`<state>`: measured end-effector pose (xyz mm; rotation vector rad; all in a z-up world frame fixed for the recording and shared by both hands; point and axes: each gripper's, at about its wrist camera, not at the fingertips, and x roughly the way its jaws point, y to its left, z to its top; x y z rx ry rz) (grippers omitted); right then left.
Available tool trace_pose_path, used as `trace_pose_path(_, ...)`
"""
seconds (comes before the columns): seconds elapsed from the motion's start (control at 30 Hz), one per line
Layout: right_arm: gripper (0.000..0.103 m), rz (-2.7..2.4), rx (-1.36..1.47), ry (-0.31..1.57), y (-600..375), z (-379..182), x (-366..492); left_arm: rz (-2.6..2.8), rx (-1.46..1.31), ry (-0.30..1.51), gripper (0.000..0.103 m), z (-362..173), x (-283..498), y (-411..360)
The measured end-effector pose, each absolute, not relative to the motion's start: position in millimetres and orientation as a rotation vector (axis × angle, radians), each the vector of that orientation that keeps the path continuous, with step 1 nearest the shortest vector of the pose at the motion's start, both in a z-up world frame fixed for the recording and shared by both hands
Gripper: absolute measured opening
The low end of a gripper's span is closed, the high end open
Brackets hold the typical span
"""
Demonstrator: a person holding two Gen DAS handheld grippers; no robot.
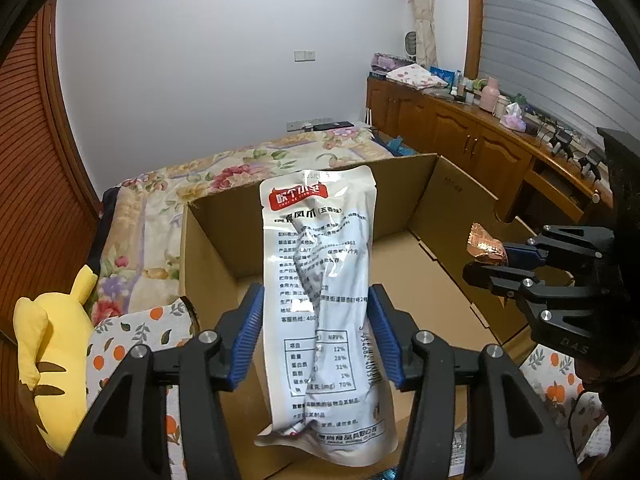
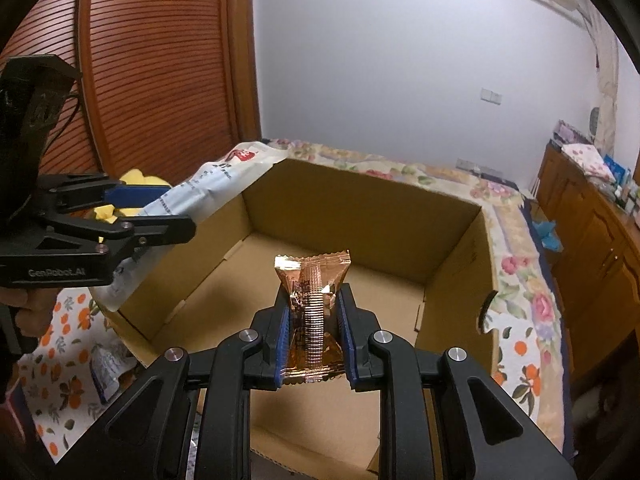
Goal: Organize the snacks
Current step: 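Lift both held snacks and carry them over the open cardboard box, then open both tools to drop the pouch and candy into the box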
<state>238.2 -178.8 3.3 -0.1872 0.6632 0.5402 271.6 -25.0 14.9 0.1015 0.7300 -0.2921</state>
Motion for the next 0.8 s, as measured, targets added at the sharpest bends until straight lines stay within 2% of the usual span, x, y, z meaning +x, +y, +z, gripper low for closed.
trace_pose_path(0.4,0.021,0.553,-0.181,0.707,-174,-3,249,-0.278,0.105,0.769,0.062,3,279,-24)
trace_pose_path(0.47,0.024,0.553,-0.177,0.716,-173,-4,250,-0.275,0.102,0.777,0.063,2,279,-24)
trace_pose_path(0.53,0.034,0.543,-0.177,0.722,-173,-5,252,-0.277,0.098,0.777,0.063,1,278,-24)
trace_pose_path(0.63,0.042,0.532,-0.179,0.722,-173,-6,250,-0.283,0.095,0.761,0.066,5,276,-23)
trace_pose_path(0.67,0.043,0.529,-0.177,0.720,-173,-5,249,-0.285,0.093,0.753,0.070,8,274,-23)
trace_pose_path(0.8,0.044,0.523,-0.172,0.707,-174,0,240,-0.290,0.087,0.726,0.072,16,266,-20)
